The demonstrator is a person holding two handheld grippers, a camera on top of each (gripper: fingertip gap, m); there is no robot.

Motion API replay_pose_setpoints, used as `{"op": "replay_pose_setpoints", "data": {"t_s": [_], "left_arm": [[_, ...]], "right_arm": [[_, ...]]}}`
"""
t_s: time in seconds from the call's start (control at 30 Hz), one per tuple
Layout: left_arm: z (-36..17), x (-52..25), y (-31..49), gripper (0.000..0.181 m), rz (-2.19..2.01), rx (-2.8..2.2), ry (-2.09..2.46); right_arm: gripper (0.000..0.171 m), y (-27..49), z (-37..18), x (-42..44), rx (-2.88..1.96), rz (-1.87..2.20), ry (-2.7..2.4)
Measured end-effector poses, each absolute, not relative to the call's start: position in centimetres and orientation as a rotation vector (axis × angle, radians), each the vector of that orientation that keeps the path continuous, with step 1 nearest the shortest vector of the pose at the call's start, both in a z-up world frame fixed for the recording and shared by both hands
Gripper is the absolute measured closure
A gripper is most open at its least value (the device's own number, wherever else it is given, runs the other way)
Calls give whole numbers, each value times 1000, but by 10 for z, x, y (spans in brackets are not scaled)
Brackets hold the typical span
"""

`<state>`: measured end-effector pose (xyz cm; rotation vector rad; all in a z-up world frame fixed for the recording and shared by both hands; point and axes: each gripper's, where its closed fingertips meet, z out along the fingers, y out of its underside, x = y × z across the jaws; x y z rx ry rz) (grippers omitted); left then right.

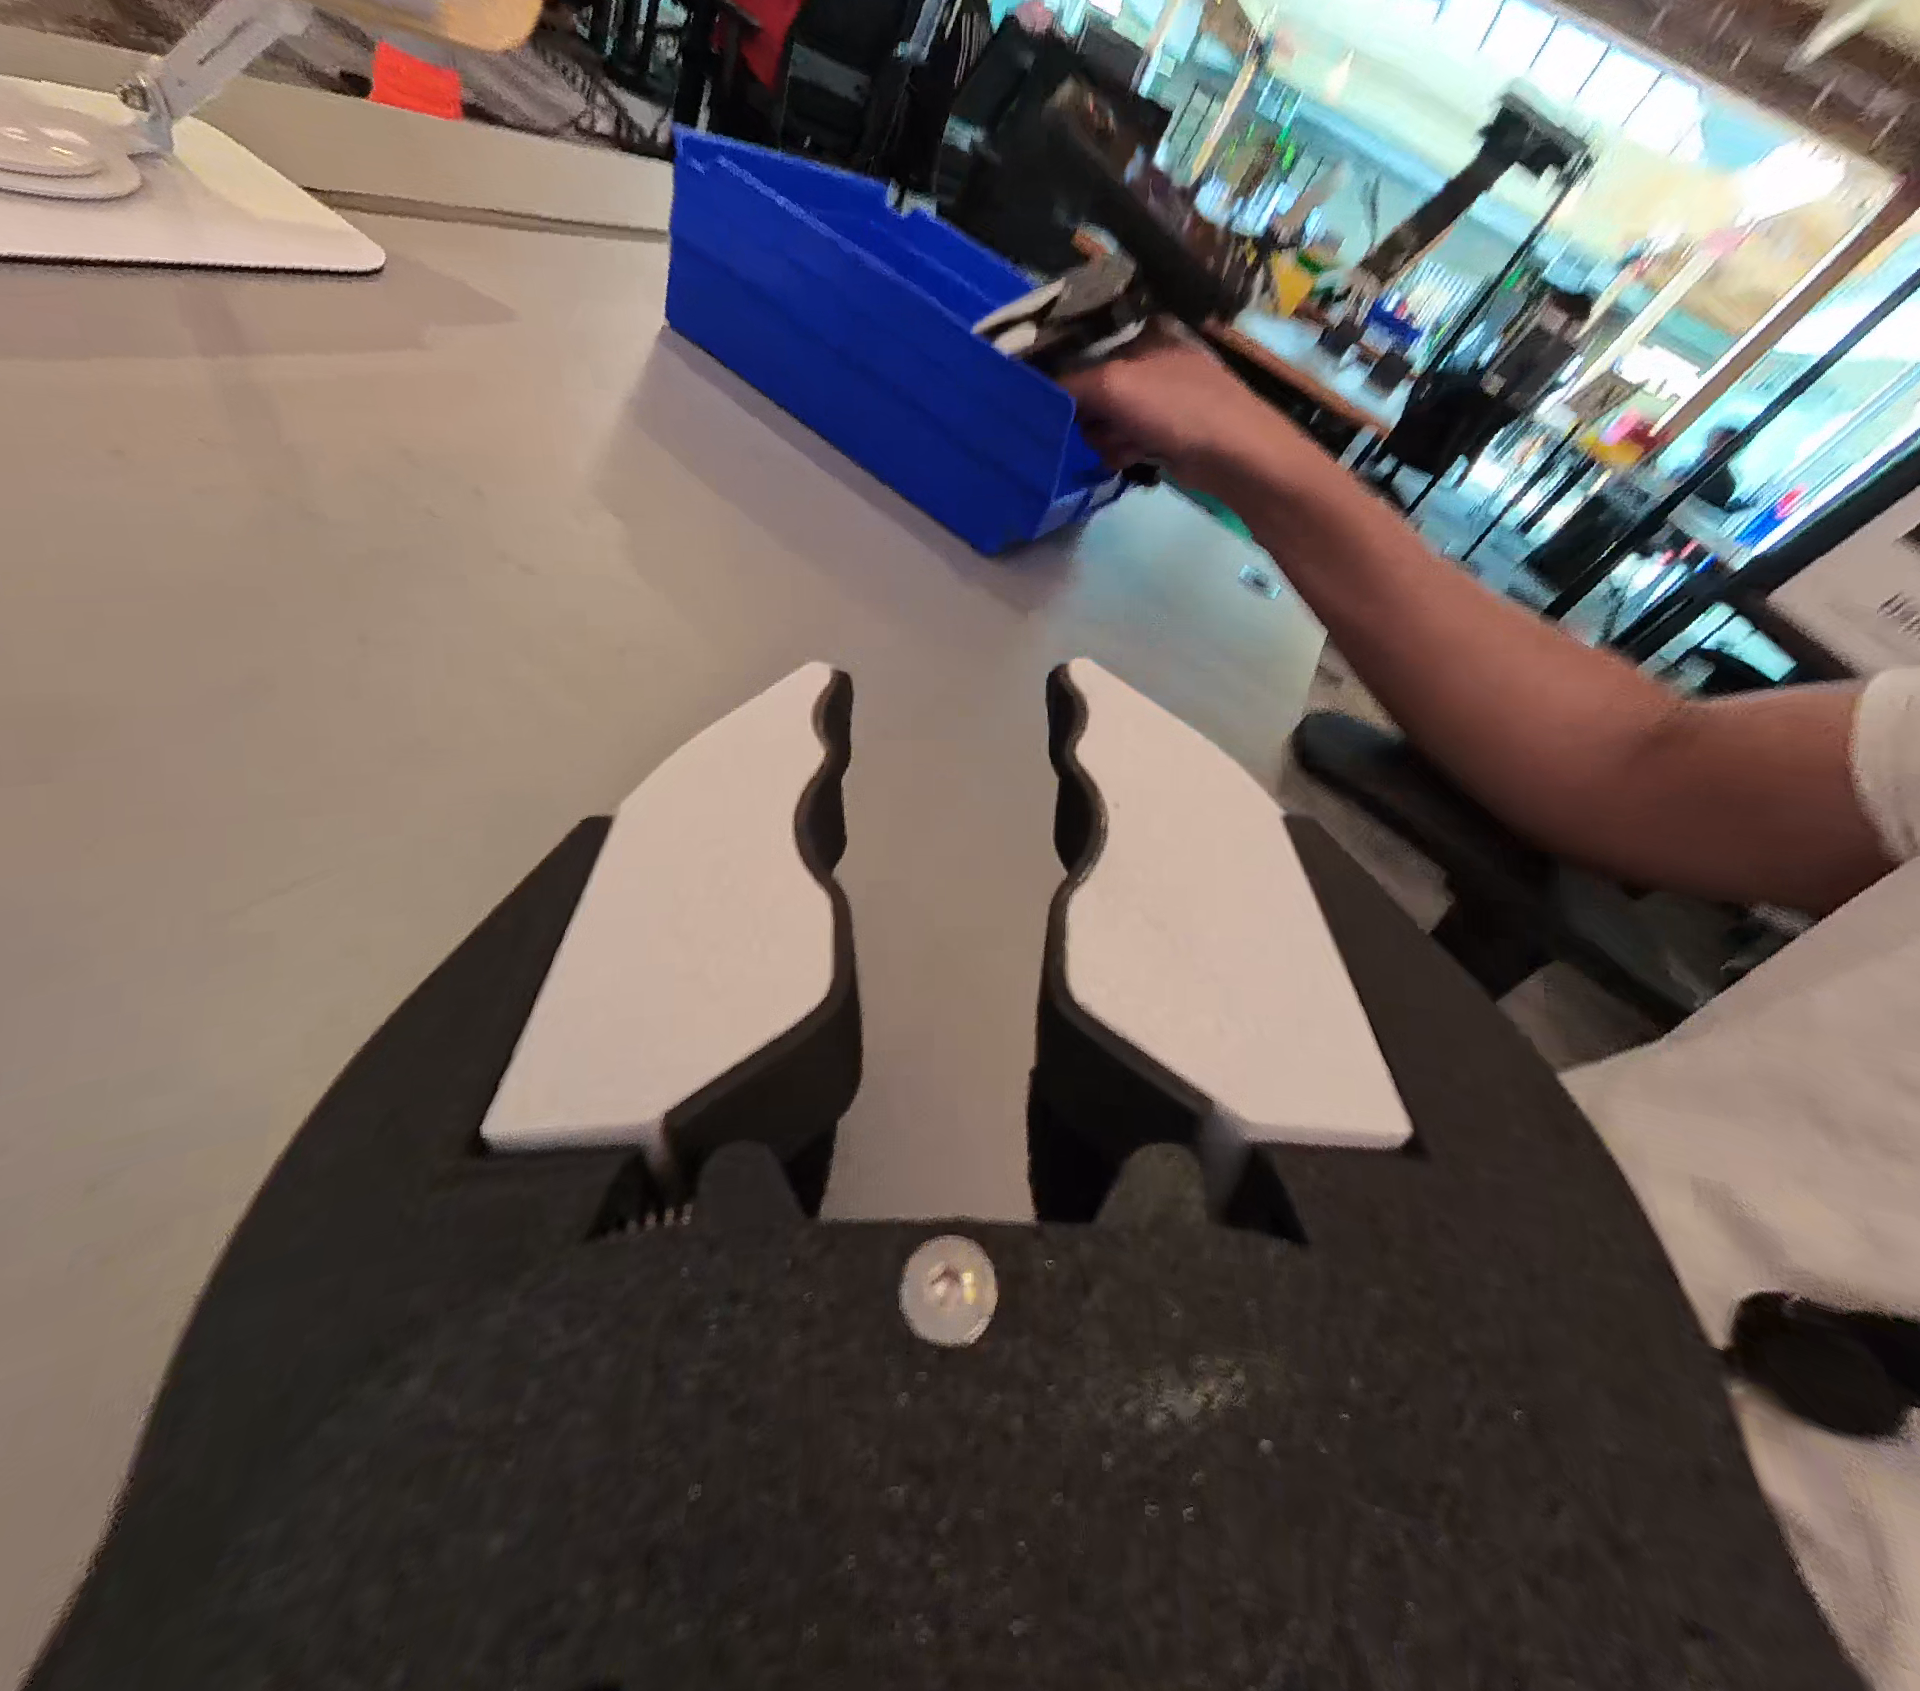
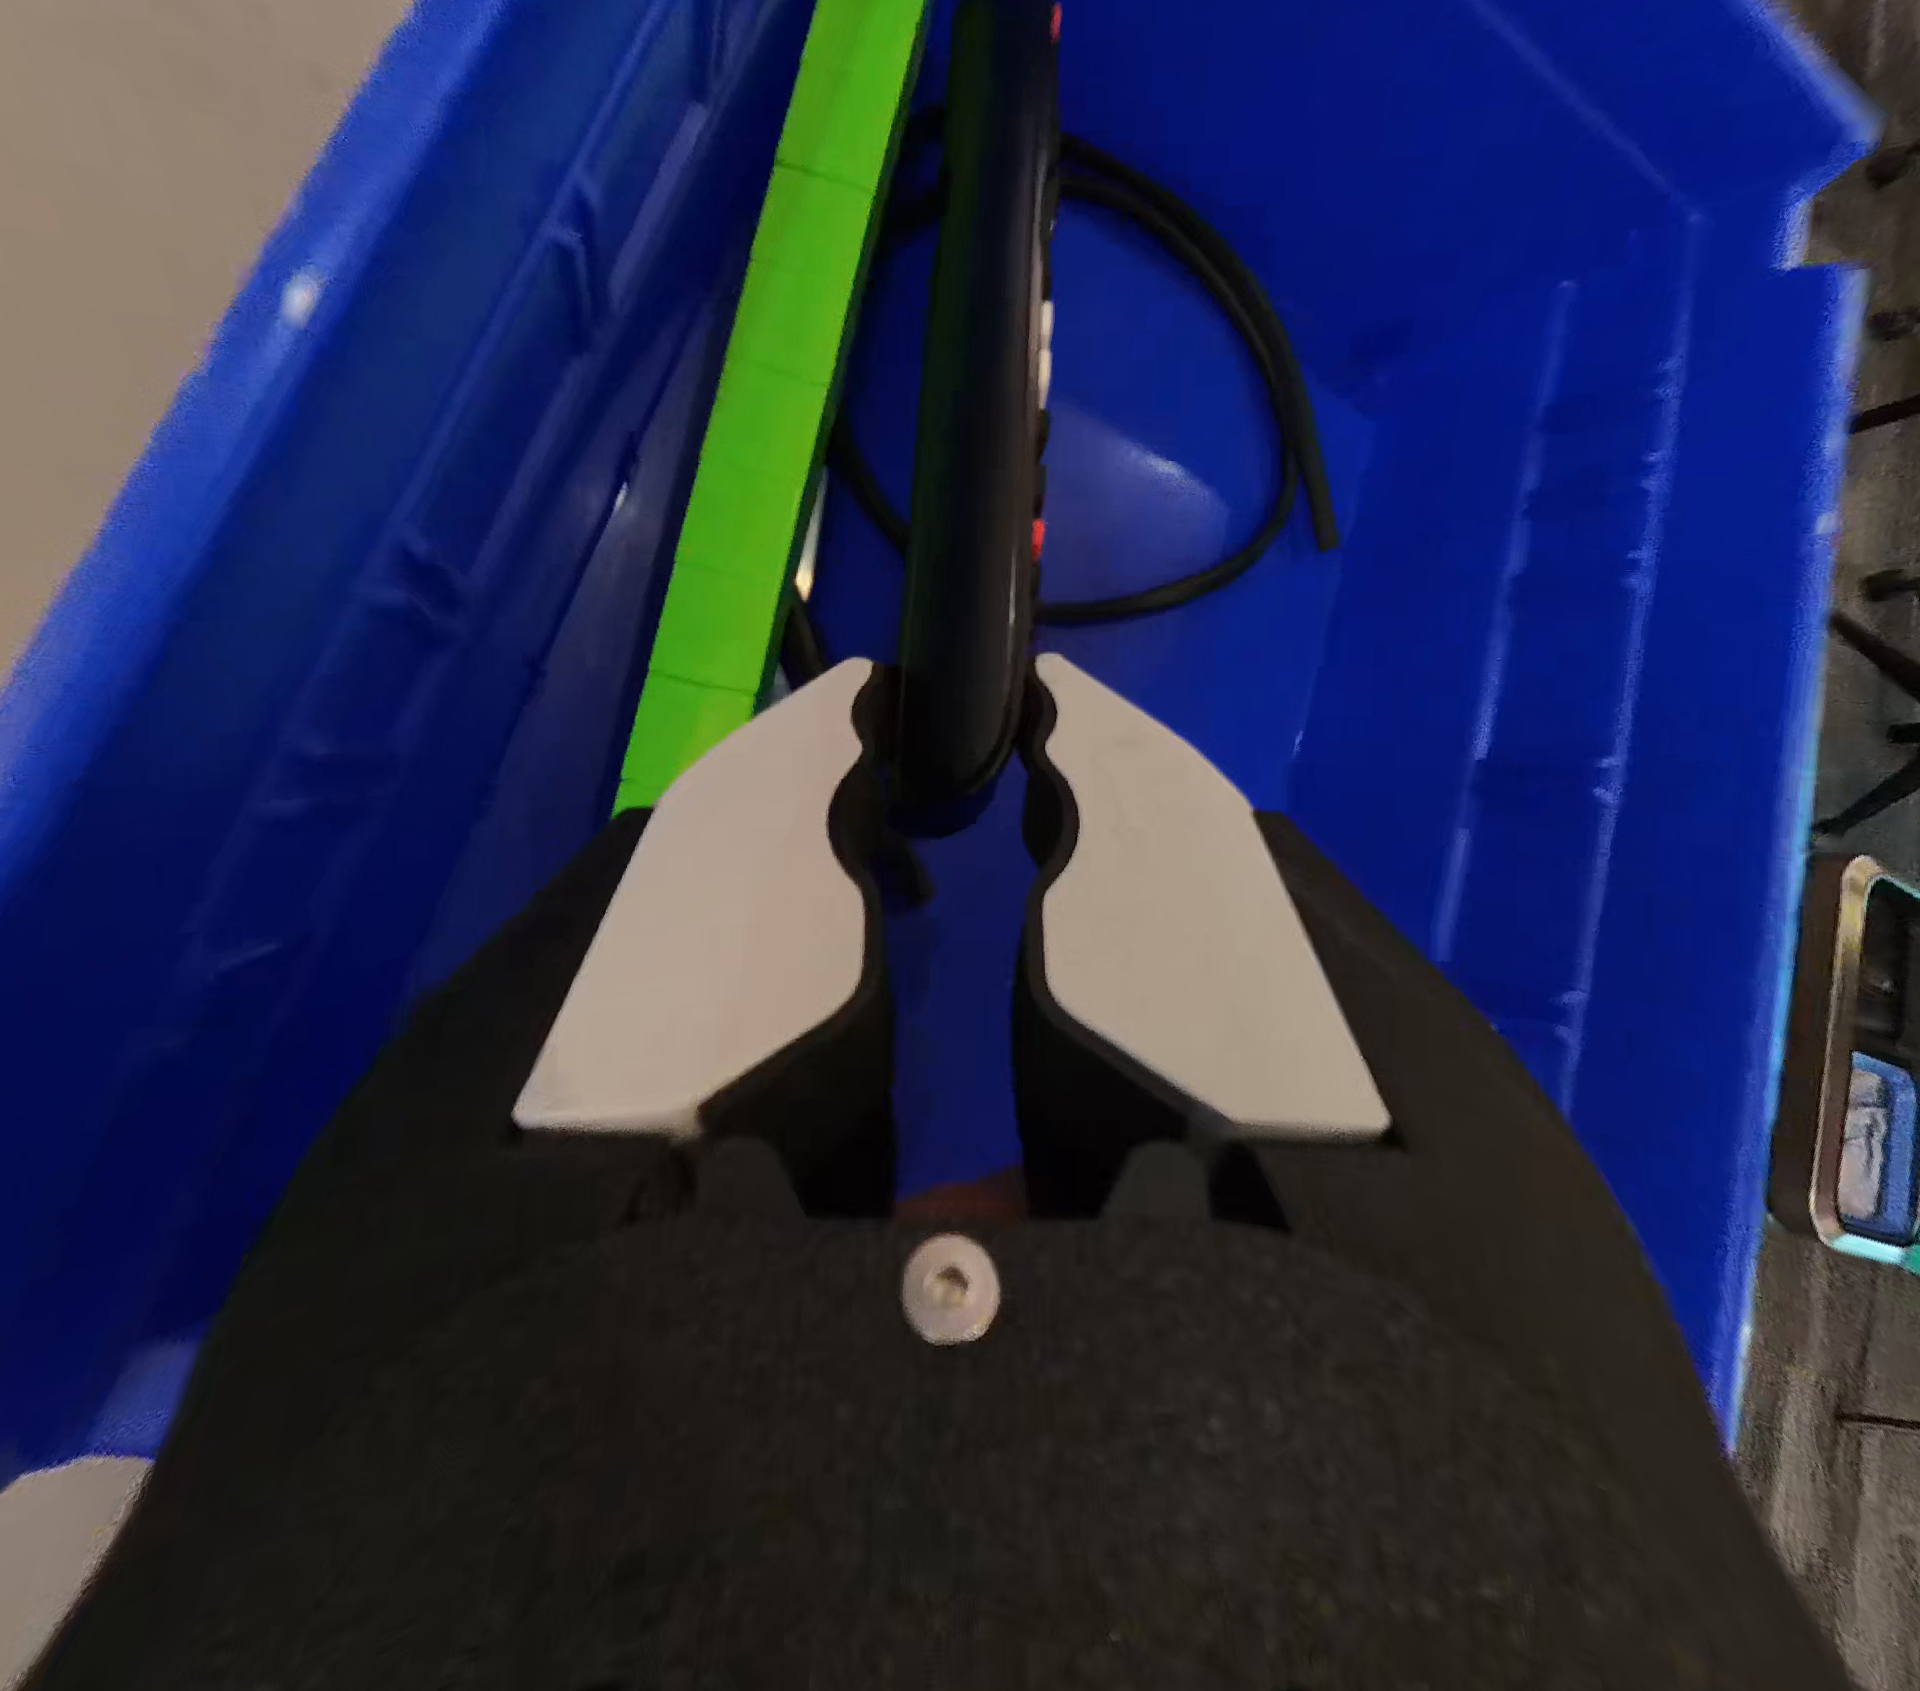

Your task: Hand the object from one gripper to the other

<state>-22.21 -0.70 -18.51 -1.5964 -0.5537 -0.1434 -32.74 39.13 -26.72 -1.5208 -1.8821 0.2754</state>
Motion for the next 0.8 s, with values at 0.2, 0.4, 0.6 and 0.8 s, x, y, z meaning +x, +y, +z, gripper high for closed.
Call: {"op": "replay_pose_setpoints", "data": {"t_s": [0.2,0.4,0.6,0.8], "left_arm": [[-230,-216,4,141,38,-1909,-472],[-253,-212,5,138,112,-2069,-446],[-232,-207,0,132,88,-2024,-354],[-193,-249,-91,114,307,-2083,-302]], "right_arm": [[147,390,-288,-318,-1630,245,-2026],[132,379,-296,-313,-1757,333,-2142],[126,382,-254,-307,-1712,408,-2029],[124,300,-165,-273,-1342,872,-1930]]}}
